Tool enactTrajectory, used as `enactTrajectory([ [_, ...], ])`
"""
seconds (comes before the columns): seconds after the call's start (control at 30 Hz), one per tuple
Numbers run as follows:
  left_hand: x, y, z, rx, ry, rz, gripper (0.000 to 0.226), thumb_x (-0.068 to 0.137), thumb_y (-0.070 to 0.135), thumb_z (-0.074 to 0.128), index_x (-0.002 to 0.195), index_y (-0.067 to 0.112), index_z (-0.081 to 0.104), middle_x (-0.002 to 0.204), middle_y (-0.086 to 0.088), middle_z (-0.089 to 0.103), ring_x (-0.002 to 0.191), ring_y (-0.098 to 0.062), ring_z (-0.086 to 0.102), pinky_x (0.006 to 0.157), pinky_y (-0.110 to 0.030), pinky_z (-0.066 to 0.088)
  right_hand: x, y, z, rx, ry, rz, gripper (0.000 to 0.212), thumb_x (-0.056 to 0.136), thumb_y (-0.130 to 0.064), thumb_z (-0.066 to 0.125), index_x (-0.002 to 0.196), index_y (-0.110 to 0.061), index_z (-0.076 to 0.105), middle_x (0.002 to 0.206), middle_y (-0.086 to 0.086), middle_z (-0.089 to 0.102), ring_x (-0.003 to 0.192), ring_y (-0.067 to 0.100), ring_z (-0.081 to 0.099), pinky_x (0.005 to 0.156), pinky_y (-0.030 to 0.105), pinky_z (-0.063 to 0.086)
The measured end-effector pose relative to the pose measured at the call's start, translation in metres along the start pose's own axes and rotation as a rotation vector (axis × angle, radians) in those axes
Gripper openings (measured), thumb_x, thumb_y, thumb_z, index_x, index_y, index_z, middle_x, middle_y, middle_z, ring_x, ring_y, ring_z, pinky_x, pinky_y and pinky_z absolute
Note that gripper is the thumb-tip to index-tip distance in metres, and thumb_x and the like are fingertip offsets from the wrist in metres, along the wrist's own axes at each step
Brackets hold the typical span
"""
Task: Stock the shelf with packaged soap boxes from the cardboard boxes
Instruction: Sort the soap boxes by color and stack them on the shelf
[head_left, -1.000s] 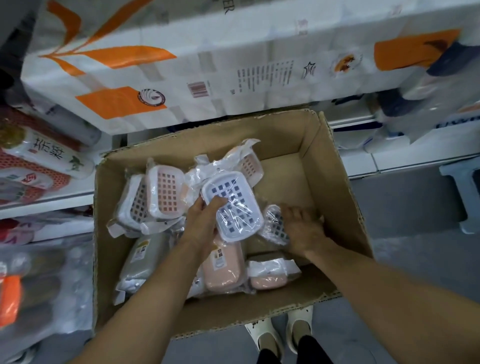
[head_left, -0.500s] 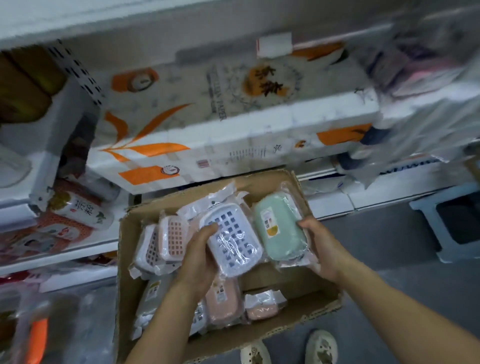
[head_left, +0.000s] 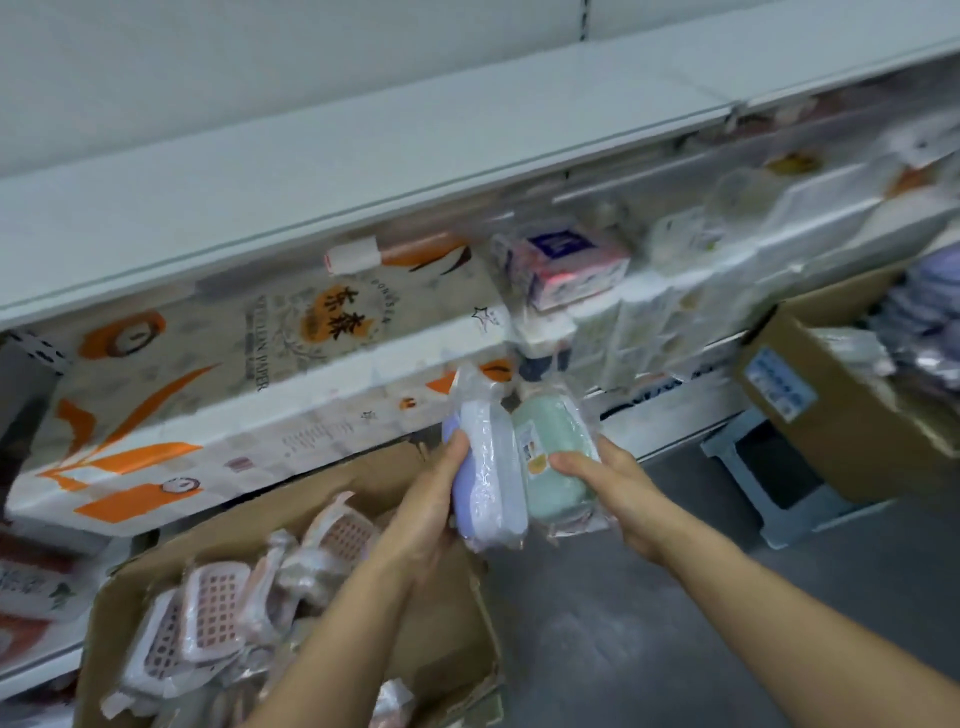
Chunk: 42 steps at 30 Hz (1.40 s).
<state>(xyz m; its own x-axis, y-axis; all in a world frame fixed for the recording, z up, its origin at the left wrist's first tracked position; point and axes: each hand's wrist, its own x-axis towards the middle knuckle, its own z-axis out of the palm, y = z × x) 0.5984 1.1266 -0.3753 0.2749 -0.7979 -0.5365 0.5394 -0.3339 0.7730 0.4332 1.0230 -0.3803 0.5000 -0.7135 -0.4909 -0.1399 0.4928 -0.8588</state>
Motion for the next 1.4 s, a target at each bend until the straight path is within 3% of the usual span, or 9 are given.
enactTrajectory([
  [0.1,0.021,-0.019,0.064,0.051,-0.026,-0.014,0.06,0.09,0.061,0.049,0.136,0.023,0.054,0.125,-0.005,0.068,0.117,-0.025,0.063,0.109,-0.048,0.042,-0.002,-0.018,-0.073,0.025,0.079,-0.013,0.023,0.088,-0.019,0.067,0.109,-0.019,0.059,0.102,0.009,0.07,0.085,0.021,0.071,0.059,0.037,0.058],
  [0.23,0.051,-0.041,0.159,0.143,-0.062,-0.051,0.08,0.073,0.078,0.062,0.139,0.036,0.05,0.132,0.001,0.064,0.119,-0.025,0.062,0.106,-0.052,0.044,-0.003,-0.042,-0.181,0.027,0.131,-0.023,0.036,0.083,-0.033,0.071,0.114,-0.018,0.061,0.106,0.007,0.072,0.096,0.022,0.07,0.082,0.044,0.058],
  [0.33,0.078,-0.057,0.232,0.191,-0.089,-0.072,0.094,0.061,0.085,0.065,0.141,0.041,0.045,0.137,0.005,0.059,0.12,-0.024,0.061,0.099,-0.052,0.049,-0.007,-0.062,-0.257,0.034,0.161,-0.033,0.032,0.087,-0.03,0.068,0.115,-0.019,0.061,0.109,0.007,0.07,0.095,0.022,0.07,0.071,0.037,0.058],
  [0.57,0.122,-0.065,0.364,0.279,-0.09,-0.038,0.075,0.068,0.077,0.054,0.13,0.035,0.052,0.123,0.003,0.067,0.101,-0.021,0.07,0.074,-0.043,0.06,-0.015,-0.084,-0.391,-0.003,0.308,-0.089,0.02,0.087,-0.026,0.069,0.106,-0.03,0.062,0.104,-0.003,0.072,0.091,0.015,0.071,0.083,0.037,0.058],
  [0.77,0.166,-0.086,0.437,0.437,-0.043,0.014,0.058,0.091,0.058,0.05,0.136,0.022,0.043,0.117,-0.001,0.064,0.086,-0.017,0.068,0.046,-0.023,0.051,0.003,-0.088,-0.48,-0.046,0.519,-0.015,0.05,0.08,-0.03,0.074,0.117,-0.02,0.042,0.111,0.002,0.059,0.096,0.02,0.064,0.079,0.037,0.056],
  [0.97,0.233,-0.097,0.482,0.437,-0.034,-0.022,0.066,0.086,0.065,0.047,0.138,0.025,0.042,0.127,-0.005,0.061,0.103,-0.023,0.065,0.06,-0.028,0.055,0.057,-0.097,-0.561,-0.149,0.578,-0.031,0.029,0.083,-0.023,0.072,0.11,-0.022,0.062,0.105,0.0,0.067,0.091,0.018,0.066,0.073,0.034,0.055],
  [1.1,0.29,-0.097,0.499,0.513,-0.018,-0.02,0.107,0.063,0.09,0.052,0.138,0.015,0.043,0.127,-0.025,0.058,0.104,-0.026,0.065,0.083,-0.033,0.053,0.117,-0.1,-0.609,-0.299,0.402,0.121,0.033,0.085,-0.019,0.072,0.117,-0.017,0.066,0.098,-0.002,0.071,0.085,0.014,0.068,0.075,0.027,0.054],
  [1.23,0.329,-0.099,0.519,0.529,0.026,-0.003,0.06,0.091,0.059,0.049,0.139,0.024,0.042,0.122,-0.003,0.062,0.098,-0.006,0.06,0.069,-0.019,0.042,0.182,-0.092,-0.639,-0.685,0.108,0.325,0.045,0.083,-0.024,0.076,0.125,-0.015,0.063,0.116,0.001,0.068,0.099,0.014,0.063,0.087,0.023,0.047],
  [1.4,0.363,-0.101,0.54,0.534,0.066,0.023,0.058,0.087,0.06,0.051,0.135,0.029,0.045,0.117,0.01,0.062,0.103,-0.003,0.061,0.079,-0.022,0.047,0.235,-0.073,-0.651,-0.827,-0.03,0.366,0.045,0.086,-0.024,0.073,0.128,-0.016,0.061,0.129,0.001,0.06,0.107,0.009,0.055,0.092,0.019,0.04],
])
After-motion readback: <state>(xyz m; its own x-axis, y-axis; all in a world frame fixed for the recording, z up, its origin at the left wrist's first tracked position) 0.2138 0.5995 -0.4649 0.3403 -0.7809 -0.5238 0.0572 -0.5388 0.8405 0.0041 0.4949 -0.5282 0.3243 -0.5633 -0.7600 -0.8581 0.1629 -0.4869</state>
